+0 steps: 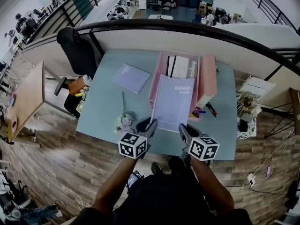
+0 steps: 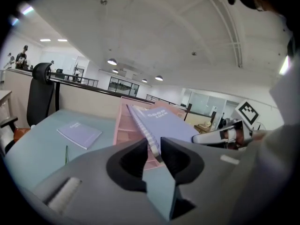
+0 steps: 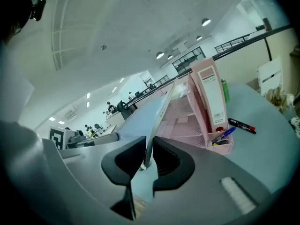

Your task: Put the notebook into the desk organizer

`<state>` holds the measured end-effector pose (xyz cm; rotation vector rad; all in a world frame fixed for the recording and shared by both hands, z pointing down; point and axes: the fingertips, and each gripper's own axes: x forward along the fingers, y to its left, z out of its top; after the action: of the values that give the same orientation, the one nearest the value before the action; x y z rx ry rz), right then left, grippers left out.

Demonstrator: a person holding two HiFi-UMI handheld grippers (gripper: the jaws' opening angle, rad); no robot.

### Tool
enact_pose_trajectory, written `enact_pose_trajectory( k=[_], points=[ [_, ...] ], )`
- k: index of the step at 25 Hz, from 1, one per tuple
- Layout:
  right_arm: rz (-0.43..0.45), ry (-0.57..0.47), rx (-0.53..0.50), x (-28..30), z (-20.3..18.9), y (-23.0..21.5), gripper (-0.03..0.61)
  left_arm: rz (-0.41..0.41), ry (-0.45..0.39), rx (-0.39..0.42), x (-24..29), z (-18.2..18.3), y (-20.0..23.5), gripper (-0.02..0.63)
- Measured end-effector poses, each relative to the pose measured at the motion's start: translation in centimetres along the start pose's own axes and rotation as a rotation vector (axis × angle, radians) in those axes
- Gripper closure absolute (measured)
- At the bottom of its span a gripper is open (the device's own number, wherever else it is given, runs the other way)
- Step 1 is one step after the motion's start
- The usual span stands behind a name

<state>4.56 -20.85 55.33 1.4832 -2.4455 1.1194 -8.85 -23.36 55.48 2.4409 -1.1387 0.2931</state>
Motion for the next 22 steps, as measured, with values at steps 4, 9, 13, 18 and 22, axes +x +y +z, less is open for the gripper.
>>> enact_pose_trajectory(
  k=[4,9,13,18,22],
  points=[
    [0.002,0.011,-0.005,-1.8,-1.9,1.1,0.531,-0.003,-0.006,0.050,-2.4,-0.9,-2.0,0.468],
    [0.003,0.014,-0.014,-3.8,-4.0,2.3,0.531,0.000,-0.016,0.080,-4.9,-2.4,-3.5,0.466],
    [0.008,0.021,-0.016,-5.2,-5.6,3.4,0.531,-0.008,-0.021,0.071,-6.7,-3.3,-4.6,0.467],
    [0.016,0.041,-0.018,-6.3,-7.8,4.1,0.531,-0.008,-0.008,0.065,-8.6,-5.2,-5.4,0.468],
    [0.013,0.056,-0.015,-6.6,-9.3,4.2,0.531,-0.008,-0.005,0.068,-9.3,-6.0,-5.9,0.468]
  ],
)
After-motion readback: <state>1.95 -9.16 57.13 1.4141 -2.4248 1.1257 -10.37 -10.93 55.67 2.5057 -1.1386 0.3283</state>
